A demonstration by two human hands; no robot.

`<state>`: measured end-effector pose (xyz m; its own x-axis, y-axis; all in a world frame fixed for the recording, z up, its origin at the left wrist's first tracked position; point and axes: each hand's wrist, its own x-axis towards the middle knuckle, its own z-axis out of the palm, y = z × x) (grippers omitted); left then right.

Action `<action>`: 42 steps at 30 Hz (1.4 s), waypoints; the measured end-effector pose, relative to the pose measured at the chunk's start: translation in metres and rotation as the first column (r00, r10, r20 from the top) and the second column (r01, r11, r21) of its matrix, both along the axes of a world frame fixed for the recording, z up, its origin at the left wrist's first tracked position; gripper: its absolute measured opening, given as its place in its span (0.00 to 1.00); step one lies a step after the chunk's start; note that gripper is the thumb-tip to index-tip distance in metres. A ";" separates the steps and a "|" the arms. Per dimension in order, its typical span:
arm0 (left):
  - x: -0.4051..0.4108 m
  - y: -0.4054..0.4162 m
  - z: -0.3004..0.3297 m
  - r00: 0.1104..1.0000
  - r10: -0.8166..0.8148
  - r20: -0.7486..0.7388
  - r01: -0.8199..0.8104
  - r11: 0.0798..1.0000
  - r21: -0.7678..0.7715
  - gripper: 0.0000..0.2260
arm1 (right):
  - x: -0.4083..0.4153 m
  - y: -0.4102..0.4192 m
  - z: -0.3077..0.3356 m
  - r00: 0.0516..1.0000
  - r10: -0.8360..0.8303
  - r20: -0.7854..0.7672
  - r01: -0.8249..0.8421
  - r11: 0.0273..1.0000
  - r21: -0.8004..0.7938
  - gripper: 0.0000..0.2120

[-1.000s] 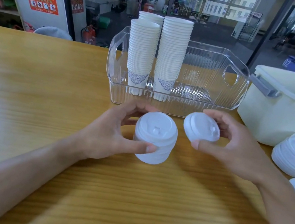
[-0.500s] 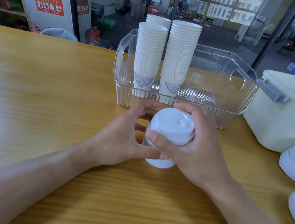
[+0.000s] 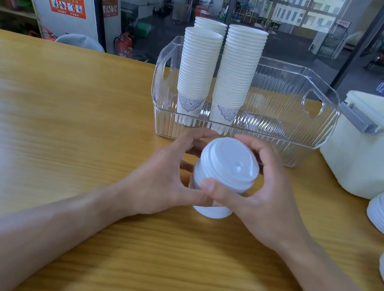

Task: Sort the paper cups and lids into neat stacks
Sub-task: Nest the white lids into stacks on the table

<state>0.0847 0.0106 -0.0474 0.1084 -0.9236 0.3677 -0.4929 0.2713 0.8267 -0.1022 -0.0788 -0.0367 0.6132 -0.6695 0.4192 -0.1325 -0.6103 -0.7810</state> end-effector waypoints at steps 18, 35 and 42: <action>0.002 0.001 0.000 0.999 -0.015 0.044 0.014 0.999 0.040 0.41 | -0.005 -0.002 -0.004 0.994 0.092 -0.064 -0.087 0.993 0.077 0.36; 0.002 0.004 0.003 0.999 -0.028 0.034 0.026 0.998 0.050 0.39 | -0.015 -0.001 -0.003 0.999 0.024 -0.038 -0.024 1.000 -0.008 0.37; 0.002 0.004 0.003 0.998 -0.036 0.050 0.033 0.998 0.053 0.40 | -0.015 -0.001 -0.005 1.000 0.002 -0.030 -0.001 1.000 0.015 0.39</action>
